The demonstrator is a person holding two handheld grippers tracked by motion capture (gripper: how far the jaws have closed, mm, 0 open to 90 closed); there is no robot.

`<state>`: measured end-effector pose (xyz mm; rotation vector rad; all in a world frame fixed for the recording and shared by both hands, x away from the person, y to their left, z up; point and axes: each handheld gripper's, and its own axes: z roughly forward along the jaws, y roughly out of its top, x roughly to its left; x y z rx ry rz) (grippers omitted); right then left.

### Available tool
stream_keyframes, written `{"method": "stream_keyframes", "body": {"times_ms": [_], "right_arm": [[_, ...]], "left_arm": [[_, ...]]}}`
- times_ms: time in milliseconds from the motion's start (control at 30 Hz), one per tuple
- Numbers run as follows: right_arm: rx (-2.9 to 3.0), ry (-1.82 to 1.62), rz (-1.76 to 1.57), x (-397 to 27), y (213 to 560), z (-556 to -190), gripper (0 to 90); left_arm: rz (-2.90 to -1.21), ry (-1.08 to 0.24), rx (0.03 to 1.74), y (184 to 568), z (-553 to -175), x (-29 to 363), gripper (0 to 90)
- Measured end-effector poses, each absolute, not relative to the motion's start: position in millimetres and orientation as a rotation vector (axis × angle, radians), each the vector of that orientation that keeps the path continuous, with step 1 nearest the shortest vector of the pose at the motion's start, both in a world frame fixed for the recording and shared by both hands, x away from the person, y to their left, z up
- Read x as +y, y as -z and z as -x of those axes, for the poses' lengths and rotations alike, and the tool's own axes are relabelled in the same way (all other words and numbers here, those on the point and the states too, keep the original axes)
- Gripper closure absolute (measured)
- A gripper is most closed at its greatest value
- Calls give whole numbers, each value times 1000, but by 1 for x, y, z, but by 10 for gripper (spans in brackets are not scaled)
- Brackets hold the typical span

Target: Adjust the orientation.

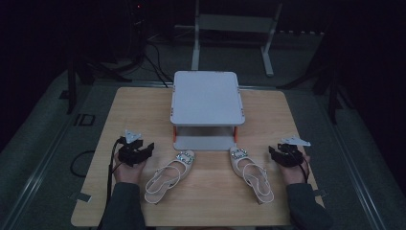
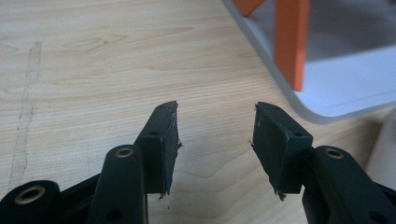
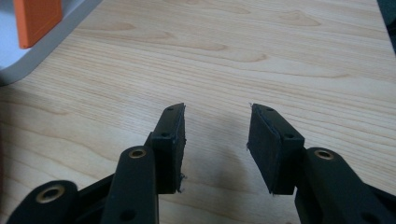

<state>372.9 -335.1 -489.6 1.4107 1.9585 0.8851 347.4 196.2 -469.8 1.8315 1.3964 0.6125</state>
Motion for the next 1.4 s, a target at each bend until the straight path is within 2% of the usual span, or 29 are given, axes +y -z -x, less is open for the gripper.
{"method": "stream_keyframes", "body": {"times_ms": [800,1133,1400], "right_arm": [[1949,-876,-1390,-336,487,-369,483],[1948,-873,-1393,-336,488,-369,482],[1955,-865,-1393,-336,490,-369,482]], "left_arm": [[-1986,-516,1183,419,-294,169,509],[-2127,-459,1154,431,-279,149,508],[-2216,-409,1214,449,-286,147,531]]}}
